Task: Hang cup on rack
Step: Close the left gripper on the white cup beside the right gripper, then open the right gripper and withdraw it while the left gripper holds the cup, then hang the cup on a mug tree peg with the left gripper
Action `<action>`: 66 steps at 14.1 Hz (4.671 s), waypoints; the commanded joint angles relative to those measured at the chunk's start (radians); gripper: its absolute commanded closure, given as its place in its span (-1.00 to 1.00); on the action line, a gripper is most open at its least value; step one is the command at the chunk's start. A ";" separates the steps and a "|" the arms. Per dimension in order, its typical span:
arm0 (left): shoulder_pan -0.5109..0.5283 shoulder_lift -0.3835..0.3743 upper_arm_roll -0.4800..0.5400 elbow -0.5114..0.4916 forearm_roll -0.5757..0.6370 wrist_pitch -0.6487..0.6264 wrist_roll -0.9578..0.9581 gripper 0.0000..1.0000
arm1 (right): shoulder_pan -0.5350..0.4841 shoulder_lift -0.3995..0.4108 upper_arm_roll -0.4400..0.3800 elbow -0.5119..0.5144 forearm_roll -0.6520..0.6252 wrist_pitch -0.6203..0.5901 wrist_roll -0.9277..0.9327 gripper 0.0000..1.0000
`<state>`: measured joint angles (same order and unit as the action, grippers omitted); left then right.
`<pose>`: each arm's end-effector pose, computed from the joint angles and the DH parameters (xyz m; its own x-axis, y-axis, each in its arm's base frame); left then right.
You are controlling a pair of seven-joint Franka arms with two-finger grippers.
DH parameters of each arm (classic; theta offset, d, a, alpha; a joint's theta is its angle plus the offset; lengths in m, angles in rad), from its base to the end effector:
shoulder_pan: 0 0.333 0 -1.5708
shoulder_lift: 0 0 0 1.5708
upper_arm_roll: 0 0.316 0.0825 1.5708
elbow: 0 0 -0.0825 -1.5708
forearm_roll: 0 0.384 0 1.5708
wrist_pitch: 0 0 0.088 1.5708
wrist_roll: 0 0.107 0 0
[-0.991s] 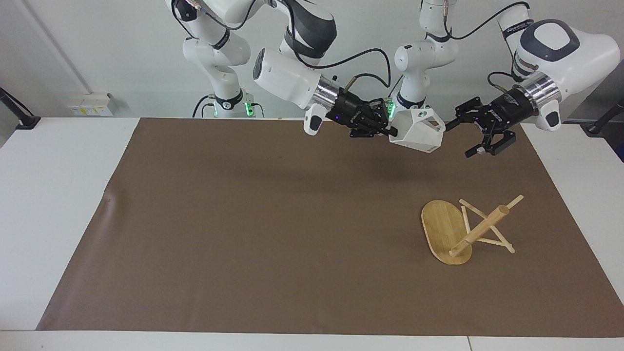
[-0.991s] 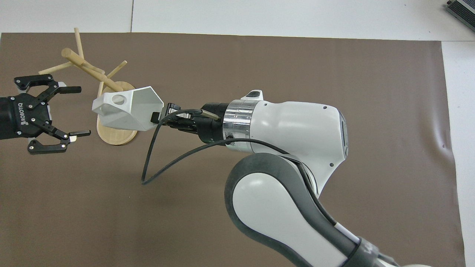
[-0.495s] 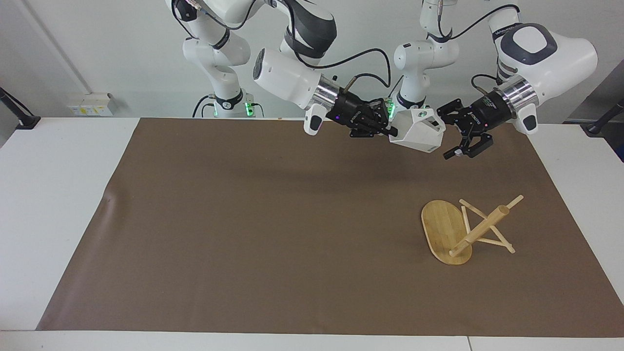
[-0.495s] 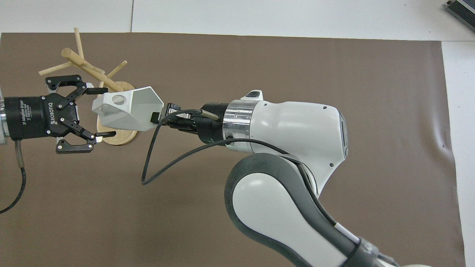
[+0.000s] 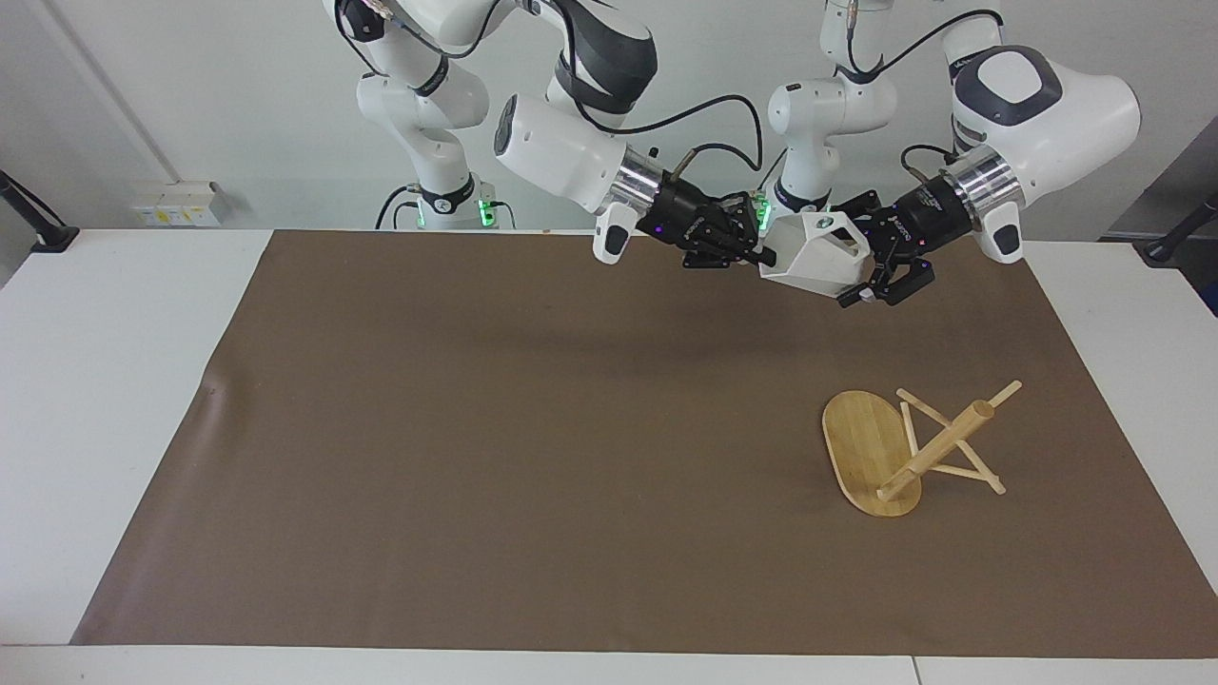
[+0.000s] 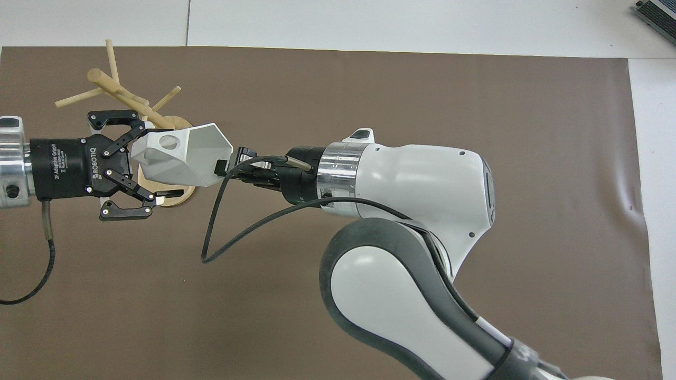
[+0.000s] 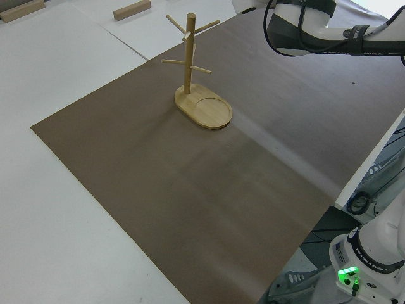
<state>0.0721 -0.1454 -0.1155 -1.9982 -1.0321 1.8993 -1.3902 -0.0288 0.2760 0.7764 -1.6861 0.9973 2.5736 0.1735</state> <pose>0.5273 -0.0887 0.5597 -0.0402 0.5704 -0.8204 0.9893 0.1379 0.0474 0.5353 0.4030 0.5453 0.9796 -0.1993 -0.0269 -0.1118 -0.4287 -0.8965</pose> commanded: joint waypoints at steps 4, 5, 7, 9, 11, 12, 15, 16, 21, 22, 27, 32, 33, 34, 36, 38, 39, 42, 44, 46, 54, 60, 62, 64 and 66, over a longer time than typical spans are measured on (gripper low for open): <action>-0.006 -0.008 0.010 -0.008 -0.017 0.015 -0.010 1.00 | -0.008 0.000 0.015 -0.003 -0.014 0.013 0.012 1.00; -0.005 -0.009 0.010 -0.008 -0.017 0.014 -0.010 1.00 | -0.010 0.000 0.015 -0.004 -0.014 0.013 0.012 1.00; -0.002 -0.010 0.011 -0.010 -0.017 0.012 -0.013 1.00 | -0.010 0.000 0.015 -0.004 -0.014 0.011 0.012 1.00; -0.002 -0.011 0.011 -0.011 -0.017 0.011 -0.016 1.00 | -0.010 0.002 0.015 -0.004 -0.014 0.011 0.011 0.60; -0.002 -0.011 0.013 -0.011 -0.016 0.008 -0.024 1.00 | -0.010 0.002 0.015 -0.006 -0.020 0.010 0.004 0.35; -0.002 -0.011 0.014 -0.013 -0.011 0.009 -0.026 1.00 | -0.011 0.002 0.015 -0.009 -0.031 0.010 0.004 0.24; 0.001 -0.011 0.016 -0.017 -0.002 0.014 -0.029 1.00 | -0.011 0.002 0.015 -0.011 -0.043 0.010 0.003 0.04; 0.001 -0.010 0.016 -0.013 0.015 0.021 -0.029 1.00 | -0.011 0.002 0.015 -0.011 -0.043 0.010 0.004 -0.50; 0.003 -0.011 0.016 -0.022 0.075 0.026 -0.027 1.00 | -0.014 0.002 0.015 -0.017 -0.042 0.008 0.011 -1.00; 0.003 -0.013 0.016 -0.022 0.092 0.023 -0.029 1.00 | -0.014 0.002 0.014 -0.017 -0.042 0.010 0.011 -1.00; 0.000 -0.016 0.016 -0.030 0.211 0.023 -0.156 1.00 | -0.019 0.002 -0.005 -0.015 -0.043 0.010 0.012 -1.00; -0.014 -0.042 0.016 -0.144 0.228 0.196 -0.341 1.00 | -0.023 -0.023 -0.123 -0.062 -0.104 0.000 0.012 -1.00; -0.015 -0.043 0.011 -0.169 0.228 0.242 -0.380 1.00 | -0.023 -0.030 -0.161 -0.070 -0.120 -0.016 0.012 -1.00; -0.023 -0.040 0.007 -0.188 0.227 0.295 -0.403 1.00 | -0.023 -0.031 -0.193 -0.067 -0.156 -0.039 0.012 -1.00; -0.052 -0.016 0.007 -0.206 0.227 0.409 -0.450 1.00 | -0.023 -0.031 -0.256 -0.063 -0.263 -0.070 0.012 -1.00; -0.063 0.003 0.005 -0.209 0.227 0.469 -0.477 1.00 | -0.023 -0.034 -0.319 -0.063 -0.375 -0.121 0.011 -1.00; -0.069 0.016 0.005 -0.209 0.225 0.490 -0.486 1.00 | -0.023 -0.035 -0.347 -0.061 -0.431 -0.145 0.009 -1.00; -0.101 0.066 0.005 -0.209 0.225 0.612 -0.529 1.00 | -0.023 -0.050 -0.423 -0.066 -0.599 -0.246 0.000 -1.00; -0.101 0.082 0.005 -0.209 0.225 0.645 -0.544 1.00 | -0.023 -0.061 -0.479 -0.066 -0.730 -0.325 -0.005 -1.00; -0.101 0.107 0.005 -0.200 0.224 0.682 -0.559 1.00 | -0.023 -0.069 -0.528 -0.067 -0.805 -0.378 -0.003 -1.00; -0.094 0.125 0.005 -0.180 0.216 0.724 -0.628 1.00 | -0.023 -0.087 -0.741 -0.069 -0.815 -0.481 -0.218 -1.00; -0.103 0.145 0.005 -0.182 0.218 0.790 -0.696 1.00 | -0.025 -0.129 -0.812 -0.063 -0.819 -0.564 -0.221 -1.00; -0.103 0.147 0.005 -0.182 0.216 0.810 -0.743 1.00 | -0.023 -0.136 -0.827 -0.052 -0.859 -0.619 -0.213 -1.00; -0.101 0.147 0.005 -0.183 0.218 0.830 -0.795 1.00 | -0.023 -0.144 -0.827 -0.023 -0.878 -0.685 -0.157 -1.00; -0.103 0.153 0.005 -0.186 0.218 0.859 -0.816 1.00 | -0.023 -0.146 -0.822 0.037 -0.893 -0.786 -0.082 -1.00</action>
<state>-0.0144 -0.0087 -0.1188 -2.1934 -0.8234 2.7159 -2.1645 -0.0510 0.1388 -0.0520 -1.7012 0.1376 1.8719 0.0231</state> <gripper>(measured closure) 0.278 0.000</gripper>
